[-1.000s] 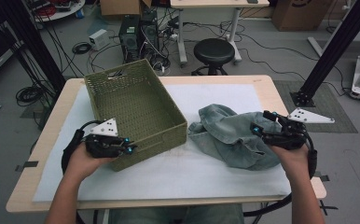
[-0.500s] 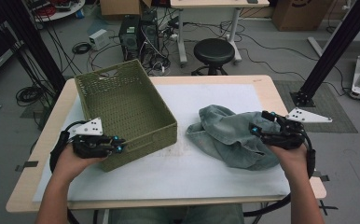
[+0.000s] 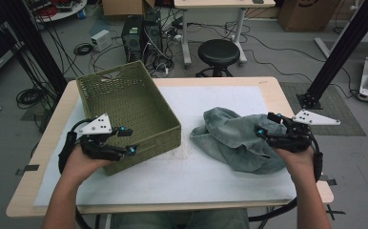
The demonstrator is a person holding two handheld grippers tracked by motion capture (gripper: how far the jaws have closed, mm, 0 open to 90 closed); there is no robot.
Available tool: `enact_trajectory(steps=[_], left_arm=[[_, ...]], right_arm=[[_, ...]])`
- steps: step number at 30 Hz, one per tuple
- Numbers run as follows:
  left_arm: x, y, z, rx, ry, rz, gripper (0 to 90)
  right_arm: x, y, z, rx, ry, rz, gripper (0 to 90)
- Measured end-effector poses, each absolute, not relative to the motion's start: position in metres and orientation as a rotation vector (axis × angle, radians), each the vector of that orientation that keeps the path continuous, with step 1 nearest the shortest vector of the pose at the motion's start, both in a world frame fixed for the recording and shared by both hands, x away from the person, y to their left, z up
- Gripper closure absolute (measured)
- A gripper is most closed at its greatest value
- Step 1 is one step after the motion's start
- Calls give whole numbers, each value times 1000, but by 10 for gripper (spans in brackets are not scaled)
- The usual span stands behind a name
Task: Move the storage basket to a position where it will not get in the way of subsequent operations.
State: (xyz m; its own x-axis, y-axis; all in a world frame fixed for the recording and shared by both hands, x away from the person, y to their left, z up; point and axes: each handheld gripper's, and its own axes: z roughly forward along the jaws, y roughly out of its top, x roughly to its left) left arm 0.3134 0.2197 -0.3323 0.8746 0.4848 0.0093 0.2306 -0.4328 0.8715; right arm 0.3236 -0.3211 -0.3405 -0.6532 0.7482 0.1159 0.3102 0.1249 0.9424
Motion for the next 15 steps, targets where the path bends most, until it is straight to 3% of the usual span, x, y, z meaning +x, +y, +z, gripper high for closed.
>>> enact_trajectory(steps=[15], left_arm=[[346, 170, -333, 2105, 584, 267, 389]], right_arm=[[323, -323, -339, 1021, 2015, 1550, 208]])
